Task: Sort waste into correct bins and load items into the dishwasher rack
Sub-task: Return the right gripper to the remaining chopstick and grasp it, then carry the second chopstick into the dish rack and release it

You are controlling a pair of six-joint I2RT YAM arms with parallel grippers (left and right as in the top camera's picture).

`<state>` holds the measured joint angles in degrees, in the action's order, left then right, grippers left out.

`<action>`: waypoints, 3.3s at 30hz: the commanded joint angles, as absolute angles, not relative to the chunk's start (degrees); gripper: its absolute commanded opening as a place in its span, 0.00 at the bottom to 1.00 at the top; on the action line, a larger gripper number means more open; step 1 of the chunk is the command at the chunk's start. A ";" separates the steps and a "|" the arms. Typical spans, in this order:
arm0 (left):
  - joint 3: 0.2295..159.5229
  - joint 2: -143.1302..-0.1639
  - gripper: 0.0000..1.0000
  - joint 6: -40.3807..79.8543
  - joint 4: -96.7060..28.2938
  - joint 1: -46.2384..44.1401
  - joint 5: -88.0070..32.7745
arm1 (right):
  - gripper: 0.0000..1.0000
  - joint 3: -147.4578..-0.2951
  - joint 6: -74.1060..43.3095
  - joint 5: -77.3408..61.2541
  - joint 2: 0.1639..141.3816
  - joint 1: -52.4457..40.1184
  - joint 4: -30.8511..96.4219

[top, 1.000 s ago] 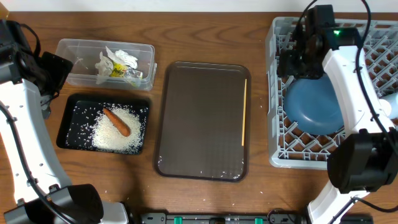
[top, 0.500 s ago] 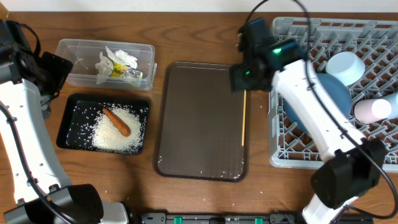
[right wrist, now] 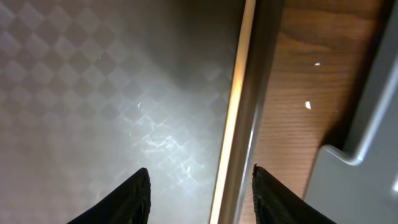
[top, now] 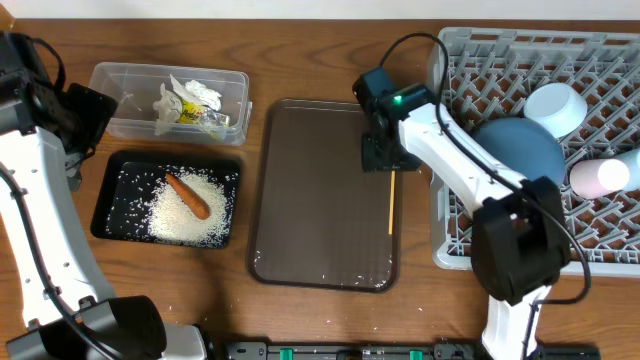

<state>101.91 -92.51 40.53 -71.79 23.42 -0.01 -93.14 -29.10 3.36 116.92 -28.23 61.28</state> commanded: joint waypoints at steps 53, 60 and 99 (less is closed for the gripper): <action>102.06 -92.73 0.99 41.04 -71.99 23.62 0.49 | 0.01 -98.30 -20.86 -13.04 117.56 -23.33 57.17; 102.06 -92.73 0.99 41.04 -71.99 23.62 0.49 | 0.01 -109.25 -9.02 -12.84 107.72 -12.80 62.94; 102.06 -92.73 0.99 41.04 -72.01 23.62 0.49 | 0.63 -97.84 -9.17 -15.84 94.70 0.69 69.93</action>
<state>101.91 -92.51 40.53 -71.81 23.42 -0.01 -95.64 -8.19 -16.12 102.39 1.26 67.64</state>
